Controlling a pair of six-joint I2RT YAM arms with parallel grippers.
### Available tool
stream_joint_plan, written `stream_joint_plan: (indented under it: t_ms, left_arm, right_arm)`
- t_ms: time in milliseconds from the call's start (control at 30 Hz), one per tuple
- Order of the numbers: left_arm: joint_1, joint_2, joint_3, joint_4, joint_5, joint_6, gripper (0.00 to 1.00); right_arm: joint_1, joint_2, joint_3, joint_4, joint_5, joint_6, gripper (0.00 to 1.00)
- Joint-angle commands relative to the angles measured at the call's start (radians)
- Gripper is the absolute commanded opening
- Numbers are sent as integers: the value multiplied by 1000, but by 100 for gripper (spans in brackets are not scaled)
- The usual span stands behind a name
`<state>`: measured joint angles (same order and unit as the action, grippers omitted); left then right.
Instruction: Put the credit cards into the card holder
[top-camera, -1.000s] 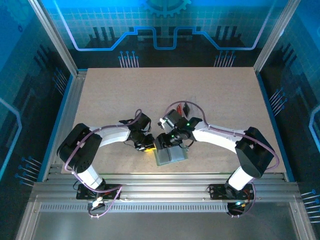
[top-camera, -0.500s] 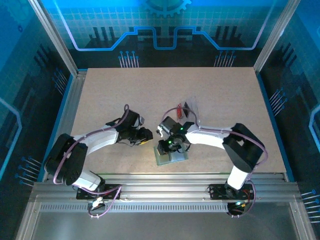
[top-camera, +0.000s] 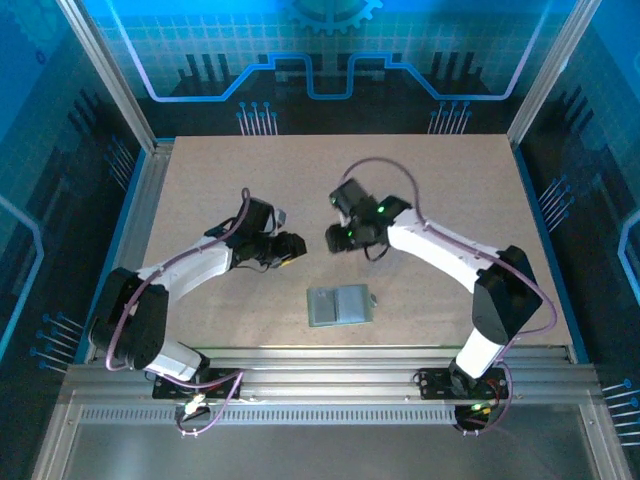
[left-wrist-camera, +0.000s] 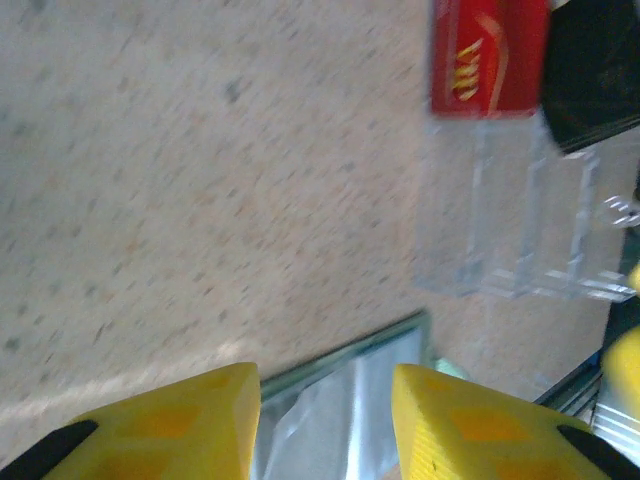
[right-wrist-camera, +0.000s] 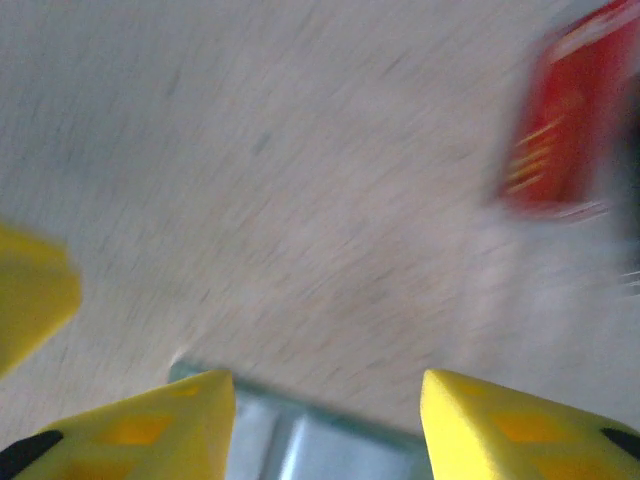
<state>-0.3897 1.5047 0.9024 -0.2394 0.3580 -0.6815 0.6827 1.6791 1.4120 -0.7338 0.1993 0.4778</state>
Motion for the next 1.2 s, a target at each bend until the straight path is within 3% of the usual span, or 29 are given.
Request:
stream_joint_plan:
  t_ms: [0,200,533,1167]
  left_arm:
    - [-1,85,89,23,29,-14,41]
    - [-35,274,282,37,47,-28,41]
    - [-77,576,589,2,84,-53,41]
    - [-106,808,782,-50,124,-30,40]
  right_arm:
    - [-67,37,87,-209,261,-42,57]
    - [-114,205,261,-272,392,-73,59]
    - [-113,396,425,-320,476,-115,60]
    - [-91,468,442,-363,526,-151,56]
